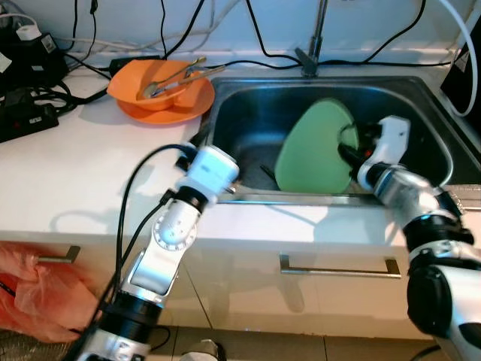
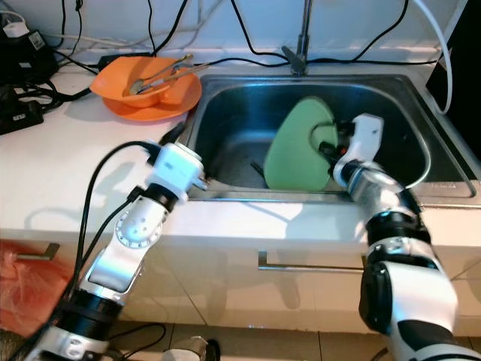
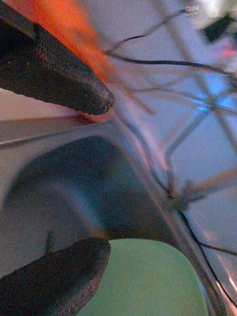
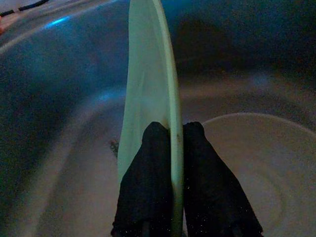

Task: Kitchen organization

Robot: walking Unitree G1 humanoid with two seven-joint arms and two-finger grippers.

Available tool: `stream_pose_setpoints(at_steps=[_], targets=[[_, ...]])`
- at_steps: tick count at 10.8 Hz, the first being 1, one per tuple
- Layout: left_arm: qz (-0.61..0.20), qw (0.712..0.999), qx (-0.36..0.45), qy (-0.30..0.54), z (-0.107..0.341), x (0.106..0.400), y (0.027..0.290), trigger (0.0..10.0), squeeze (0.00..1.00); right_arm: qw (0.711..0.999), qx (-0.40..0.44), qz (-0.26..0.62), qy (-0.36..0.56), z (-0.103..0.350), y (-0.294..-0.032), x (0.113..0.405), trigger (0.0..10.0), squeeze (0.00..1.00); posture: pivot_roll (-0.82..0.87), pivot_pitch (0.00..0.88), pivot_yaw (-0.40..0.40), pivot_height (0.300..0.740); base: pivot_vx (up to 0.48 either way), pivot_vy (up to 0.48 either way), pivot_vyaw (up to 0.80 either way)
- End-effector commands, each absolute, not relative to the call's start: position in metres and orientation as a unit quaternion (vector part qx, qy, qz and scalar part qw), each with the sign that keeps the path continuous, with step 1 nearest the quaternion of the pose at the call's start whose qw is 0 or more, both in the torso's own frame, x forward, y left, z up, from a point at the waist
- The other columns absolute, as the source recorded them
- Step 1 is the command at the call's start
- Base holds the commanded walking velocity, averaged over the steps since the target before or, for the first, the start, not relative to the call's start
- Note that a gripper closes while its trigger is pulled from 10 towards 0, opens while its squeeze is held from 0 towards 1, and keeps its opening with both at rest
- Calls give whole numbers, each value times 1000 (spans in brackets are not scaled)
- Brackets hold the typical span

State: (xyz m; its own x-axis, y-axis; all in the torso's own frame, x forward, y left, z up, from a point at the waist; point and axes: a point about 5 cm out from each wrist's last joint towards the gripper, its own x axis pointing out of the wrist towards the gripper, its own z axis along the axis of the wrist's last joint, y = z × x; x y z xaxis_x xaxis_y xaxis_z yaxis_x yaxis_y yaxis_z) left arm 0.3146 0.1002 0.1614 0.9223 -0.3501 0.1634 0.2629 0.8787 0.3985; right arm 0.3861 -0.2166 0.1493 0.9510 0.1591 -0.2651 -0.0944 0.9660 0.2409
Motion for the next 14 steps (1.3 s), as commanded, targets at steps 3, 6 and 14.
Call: stream_pose_setpoints(at_steps=[3, 6, 14], targets=[[-153, 975, 146, -70, 154, 313, 106, 10000, 1000, 983, 96, 52, 150, 134, -212, 382, 10000, 1000, 220, 50, 60, 740, 0, 0, 0], [-139, 977, 144, -66, 160, 312, 107, 10000, 1000, 984, 85, 53, 146, 130, -207, 380, 10000, 1000, 218, 42, 67, 740, 0, 0, 0], [-64, 994, 70, -55, 160, 310, 134, 10000, 0, 997, 18, 59, 37, 152, -199, 357, 10000, 1000, 184, 9, 60, 740, 0, 0, 0]])
